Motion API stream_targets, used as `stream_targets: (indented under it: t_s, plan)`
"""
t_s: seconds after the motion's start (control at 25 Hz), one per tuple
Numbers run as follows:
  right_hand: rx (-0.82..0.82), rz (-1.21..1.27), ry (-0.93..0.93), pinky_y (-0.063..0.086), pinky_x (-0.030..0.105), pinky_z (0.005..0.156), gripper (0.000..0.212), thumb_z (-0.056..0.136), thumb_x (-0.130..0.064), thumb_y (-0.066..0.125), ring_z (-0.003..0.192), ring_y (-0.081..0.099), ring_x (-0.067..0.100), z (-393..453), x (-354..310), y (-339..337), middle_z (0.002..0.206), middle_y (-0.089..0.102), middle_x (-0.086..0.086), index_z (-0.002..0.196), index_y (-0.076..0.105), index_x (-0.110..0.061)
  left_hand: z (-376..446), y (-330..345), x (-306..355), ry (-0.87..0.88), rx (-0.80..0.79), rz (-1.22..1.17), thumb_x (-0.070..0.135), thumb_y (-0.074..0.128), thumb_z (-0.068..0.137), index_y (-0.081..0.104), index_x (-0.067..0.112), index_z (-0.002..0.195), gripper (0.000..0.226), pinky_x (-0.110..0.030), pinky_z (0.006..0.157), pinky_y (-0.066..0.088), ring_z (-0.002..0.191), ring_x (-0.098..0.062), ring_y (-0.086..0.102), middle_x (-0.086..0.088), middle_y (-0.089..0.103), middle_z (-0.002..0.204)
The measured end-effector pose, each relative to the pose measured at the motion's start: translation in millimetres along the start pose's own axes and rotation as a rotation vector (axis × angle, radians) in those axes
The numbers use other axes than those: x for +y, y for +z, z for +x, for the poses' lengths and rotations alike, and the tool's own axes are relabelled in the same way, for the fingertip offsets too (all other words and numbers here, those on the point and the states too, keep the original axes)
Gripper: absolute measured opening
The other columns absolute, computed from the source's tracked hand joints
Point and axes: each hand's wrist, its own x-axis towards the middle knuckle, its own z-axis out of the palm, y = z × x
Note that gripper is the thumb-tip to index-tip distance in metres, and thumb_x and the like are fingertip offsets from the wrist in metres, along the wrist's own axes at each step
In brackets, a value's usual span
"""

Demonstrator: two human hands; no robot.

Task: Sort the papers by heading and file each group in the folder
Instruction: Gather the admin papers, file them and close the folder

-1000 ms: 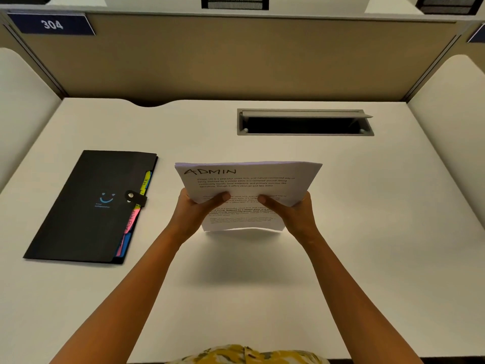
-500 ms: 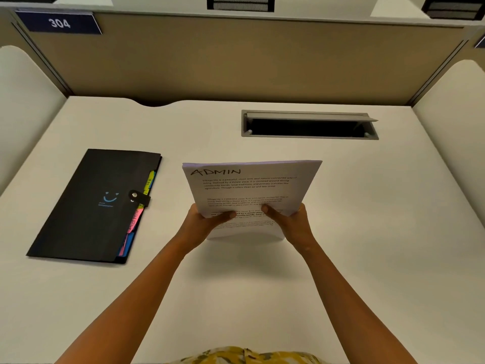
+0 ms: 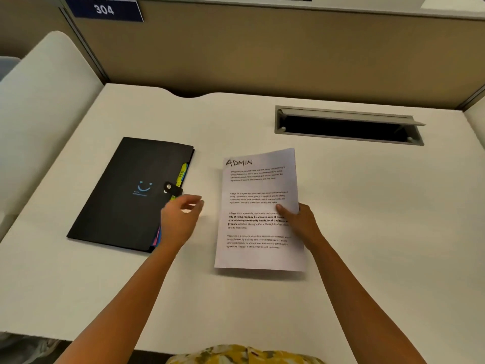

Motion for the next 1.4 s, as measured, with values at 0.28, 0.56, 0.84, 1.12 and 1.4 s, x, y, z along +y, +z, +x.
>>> stream_targets:
  t_s: [0.28,0.56,0.84,1.12,1.4]
  plan:
    - [0.196,-0.157,-0.006,0.057,0.036,0.078,0.043,0.086,-0.041,0.069,0.087,0.068,0.025,13,-1,17,0.108,0.071,0.011,0.114,0.064,-0.010,48,-67,-73,-0.008,0.091,0.613,0.048,0.068,0.082,0.051,0.005,0.127,0.065,-0.052,0.100,0.044,0.128,-0.037,0.043,-0.018,0.051,0.133]
    - [0.473,-0.244,-0.030,0.049,0.044,0.091,0.064,0.076,-0.033,0.080,0.114,0.054,0.032,13,2,34,0.125,0.057,0.012,0.128,0.049,-0.012,52,-71,-77,-0.078,-0.162,0.971,0.068,0.040,0.088,0.027,0.004,0.146,0.088,-0.056,0.106,0.036,0.138,-0.047,0.029,-0.021,0.026,0.154]
    - [0.500,-0.327,-0.391,0.035,0.040,0.101,0.056,0.082,-0.022,0.071,0.122,0.039,0.024,0,-39,110,0.129,0.047,0.005,0.131,0.045,-0.018,46,-83,-45,0.073,-0.286,1.080,0.028,0.051,0.097,0.051,0.005,0.116,0.030,-0.034,0.082,0.057,0.092,-0.025,0.067,-0.013,0.065,0.107]
    - [-0.209,-0.355,-0.478,0.037,0.036,0.107,0.072,0.081,-0.031,0.075,0.129,0.039,0.015,4,-90,209,0.141,0.047,-0.005,0.142,0.036,-0.027,45,-124,-44,0.095,-0.159,0.647,0.021,0.041,0.101,0.030,0.020,0.146,0.046,-0.029,0.057,0.052,0.054,-0.014,0.054,-0.007,0.054,0.070]
    - [-0.205,-0.562,-0.558,0.036,0.039,0.101,0.064,0.078,-0.051,0.072,0.120,0.044,0.019,14,-94,250,0.132,0.053,-0.004,0.133,0.045,-0.030,39,-132,-44,0.150,-0.129,0.539,0.014,0.055,0.095,0.056,0.012,0.132,0.036,-0.042,0.095,0.052,0.109,-0.031,0.063,-0.014,0.062,0.126]
